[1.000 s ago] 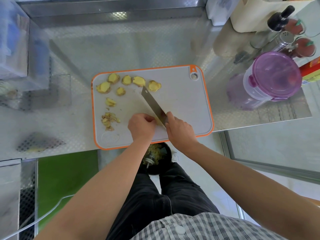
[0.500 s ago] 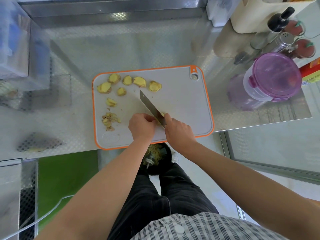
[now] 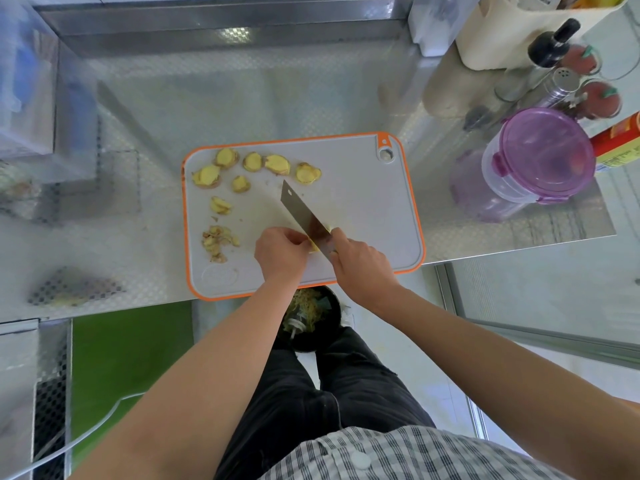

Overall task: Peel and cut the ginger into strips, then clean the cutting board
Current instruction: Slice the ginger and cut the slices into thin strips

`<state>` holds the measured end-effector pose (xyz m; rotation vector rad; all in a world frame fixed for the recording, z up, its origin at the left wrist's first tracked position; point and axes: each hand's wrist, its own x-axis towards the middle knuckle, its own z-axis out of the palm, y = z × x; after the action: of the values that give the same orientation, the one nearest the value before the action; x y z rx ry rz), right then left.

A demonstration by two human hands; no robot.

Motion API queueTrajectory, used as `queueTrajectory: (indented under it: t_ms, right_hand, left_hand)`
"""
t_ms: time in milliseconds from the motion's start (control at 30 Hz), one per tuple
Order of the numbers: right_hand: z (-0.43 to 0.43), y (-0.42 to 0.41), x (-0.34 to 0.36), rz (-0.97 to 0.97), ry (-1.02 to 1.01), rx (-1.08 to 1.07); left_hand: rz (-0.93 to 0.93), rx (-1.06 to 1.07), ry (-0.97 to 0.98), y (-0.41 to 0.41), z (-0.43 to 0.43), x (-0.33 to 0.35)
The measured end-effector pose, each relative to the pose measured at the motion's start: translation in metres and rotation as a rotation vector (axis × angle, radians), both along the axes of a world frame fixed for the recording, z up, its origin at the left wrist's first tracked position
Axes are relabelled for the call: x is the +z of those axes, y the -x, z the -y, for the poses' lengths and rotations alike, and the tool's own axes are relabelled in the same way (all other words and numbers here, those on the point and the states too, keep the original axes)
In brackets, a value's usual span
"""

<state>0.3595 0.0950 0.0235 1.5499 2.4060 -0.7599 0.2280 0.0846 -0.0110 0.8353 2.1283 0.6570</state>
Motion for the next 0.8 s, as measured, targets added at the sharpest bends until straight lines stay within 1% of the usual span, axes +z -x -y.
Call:
queueTrajectory:
  t_ms: [133, 267, 367, 467, 567, 800]
  right_hand:
    - [0.001, 0.003, -0.004, 0.028, 0.002, -0.008]
    - [0.0, 0.01, -0.011, 0.039, -0.017, -0.016]
    - [-0.001, 0.01, -0.011, 0.005, -0.02, -0.028]
    - [-0.002, 0.005, -0.007, -0.046, -0.009, -0.062]
    - [0.002, 0.0, -0.002, -0.028, -0.006, -0.04]
    - [0.005, 0.003, -0.002, 0.002, 0.011, -0.016]
  left_hand:
    - [0.017, -0.01, 0.001, 0.0, 0.0, 0.001]
    - [-0.005, -0.02, -0.008, 0.001, -0.001, 0.0]
    - [-0.031, -0.031, -0.012, 0.001, 0.0, -0.002]
    - [-0.011, -0.018, 0.001, 0.001, 0.0, -0.002]
    - [0.016, 0.007, 0.022, 0.001, -0.001, -0.002]
    - [0.018, 0.014, 0.015, 0.001, 0.0, -0.003]
